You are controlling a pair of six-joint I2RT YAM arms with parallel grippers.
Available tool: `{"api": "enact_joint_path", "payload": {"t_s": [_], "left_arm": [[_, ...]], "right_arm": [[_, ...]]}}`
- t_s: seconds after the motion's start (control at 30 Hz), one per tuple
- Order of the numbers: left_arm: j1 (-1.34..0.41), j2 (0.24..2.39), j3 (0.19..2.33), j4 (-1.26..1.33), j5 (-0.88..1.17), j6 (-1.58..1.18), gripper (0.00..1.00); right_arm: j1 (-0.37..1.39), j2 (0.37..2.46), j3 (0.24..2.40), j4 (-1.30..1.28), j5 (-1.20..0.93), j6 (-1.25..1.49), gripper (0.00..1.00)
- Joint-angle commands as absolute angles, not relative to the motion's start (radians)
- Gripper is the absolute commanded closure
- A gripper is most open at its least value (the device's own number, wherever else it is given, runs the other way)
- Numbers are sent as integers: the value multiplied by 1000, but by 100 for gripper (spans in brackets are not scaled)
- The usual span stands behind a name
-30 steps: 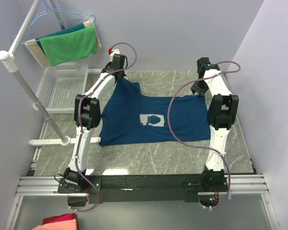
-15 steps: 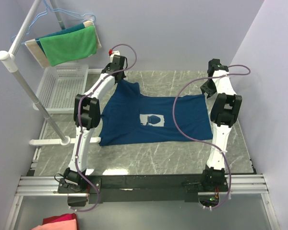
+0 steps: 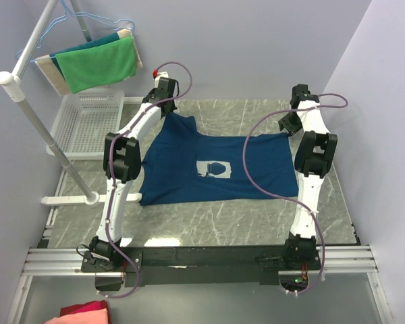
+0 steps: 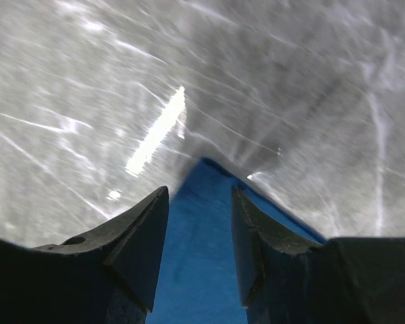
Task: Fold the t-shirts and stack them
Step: Fold the tshirt
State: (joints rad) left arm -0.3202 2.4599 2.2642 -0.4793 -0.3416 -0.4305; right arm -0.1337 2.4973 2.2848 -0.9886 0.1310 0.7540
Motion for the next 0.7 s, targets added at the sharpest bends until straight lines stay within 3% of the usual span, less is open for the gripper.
{"api": "enact_joint_path", "payload": {"t_s": [0.0, 0.27, 0.5, 0.67], "left_arm": [[-316, 2379, 2276, -477, -342, -417, 99], [-316, 2373, 2276, -483, -345, -417, 99], [-314, 2368, 2279, -483, -334, -426, 99], [-314, 2361, 2272, -483, -336, -429, 99]], "right_arm": [[-144, 2531, 2359, -956, 107, 779, 51], [-152, 2551, 2365, -963, 80, 791, 51], [-152, 2551, 2356, -1014, 90, 782, 68], [-152, 2545, 2326, -1054, 103, 776, 61]]}}
